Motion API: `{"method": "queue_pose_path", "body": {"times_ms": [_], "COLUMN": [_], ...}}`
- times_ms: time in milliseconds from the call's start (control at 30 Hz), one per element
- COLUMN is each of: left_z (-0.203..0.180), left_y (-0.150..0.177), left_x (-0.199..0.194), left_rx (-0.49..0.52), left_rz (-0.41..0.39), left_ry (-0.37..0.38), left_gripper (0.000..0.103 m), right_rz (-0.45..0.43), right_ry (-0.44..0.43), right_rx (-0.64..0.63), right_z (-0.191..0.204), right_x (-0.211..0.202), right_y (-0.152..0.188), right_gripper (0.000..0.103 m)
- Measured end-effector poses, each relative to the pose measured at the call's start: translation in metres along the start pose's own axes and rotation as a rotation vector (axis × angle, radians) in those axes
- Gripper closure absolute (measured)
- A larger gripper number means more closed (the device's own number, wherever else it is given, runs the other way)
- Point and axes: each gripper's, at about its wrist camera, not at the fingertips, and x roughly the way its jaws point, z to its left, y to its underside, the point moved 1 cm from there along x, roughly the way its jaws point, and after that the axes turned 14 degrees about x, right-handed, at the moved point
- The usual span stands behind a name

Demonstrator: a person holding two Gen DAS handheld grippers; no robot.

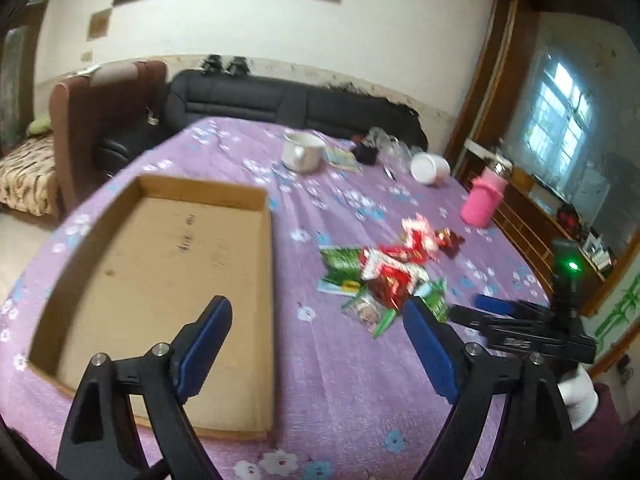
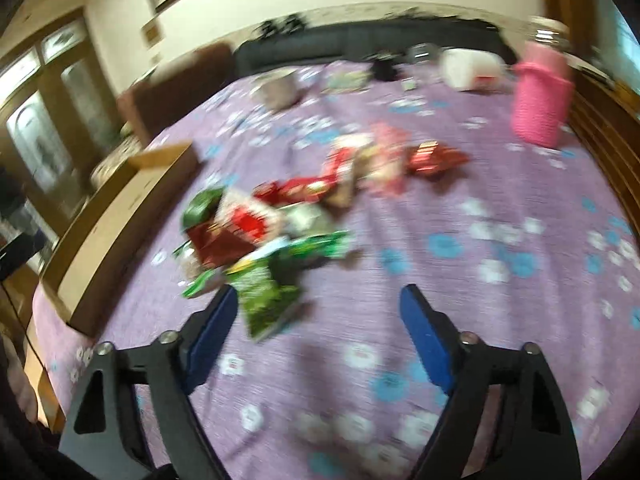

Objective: Organize snacks
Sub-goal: 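Grasp the green bean snack bag with the right gripper while the left grasps a clear-wrapped pastry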

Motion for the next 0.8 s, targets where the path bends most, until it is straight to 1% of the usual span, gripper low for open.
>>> {"method": "queue_pose_path", "body": {"times_ms": [33,133,167,200,233,267,300,400,600,633,667,700,733,800], "left_z": [-0.005,-0.019,-0.023,-0.029,-0.034,-0.036,-0.041,-0.046,-0.061,-0.063,-0.064,-0.064,-0.062,-0.06], "left_y": [0.001,0.0,0.0,-0.001,-0.002,-0.002,-0.003,-0.003,0.002,0.003,0.005,0.007,0.007,0.006], "left_x": [0.006,0.026,0.032,0.041,0.05,0.056,0.068,0.091,0.121,0.125,0.131,0.135,0.133,0.132], "left_rx": [0.014,0.06,0.079,0.104,0.133,0.154,0.178,0.213,0.306,0.316,0.329,0.335,0.317,0.305], "left_rz": [0.016,0.064,0.08,0.097,0.114,0.126,0.148,0.205,0.271,0.283,0.303,0.32,0.301,0.297], "left_ry": [0.015,0.048,0.055,0.059,0.057,0.054,0.051,0.054,0.049,0.045,0.036,0.038,0.052,0.044], "left_gripper": [0.016,0.016,0.016,0.016,0.016,0.016,0.016,0.016,0.016,0.019,0.031,0.038,0.043,0.051], "right_rz": [0.01,0.037,0.047,0.051,0.051,0.053,0.05,0.032,-0.029,-0.032,-0.031,-0.027,-0.023,-0.02], "right_ry": [-0.007,-0.009,-0.008,-0.013,-0.023,-0.045,-0.052,-0.058,-0.087,-0.091,-0.093,-0.094,-0.094,-0.094], "right_rx": [-0.013,-0.046,-0.053,-0.054,-0.048,-0.038,-0.031,0.003,0.056,0.068,0.076,0.085,0.092,0.102], "right_z": [0.005,0.016,0.017,0.017,0.017,0.014,0.011,0.0,-0.011,-0.013,-0.014,-0.016,-0.017,-0.019], "right_x": [0.005,0.02,0.024,0.027,0.027,0.026,0.024,0.02,0.007,0.006,0.005,0.006,0.006,0.007], "right_y": [0.004,0.006,0.005,0.005,0.004,0.003,0.002,0.0,-0.006,-0.007,-0.007,-0.008,-0.008,-0.008], "right_gripper": [0.028,0.035,0.047,0.054,0.057,0.067,0.07,0.07,0.07,0.07,0.07,0.07,0.07,0.07]}}
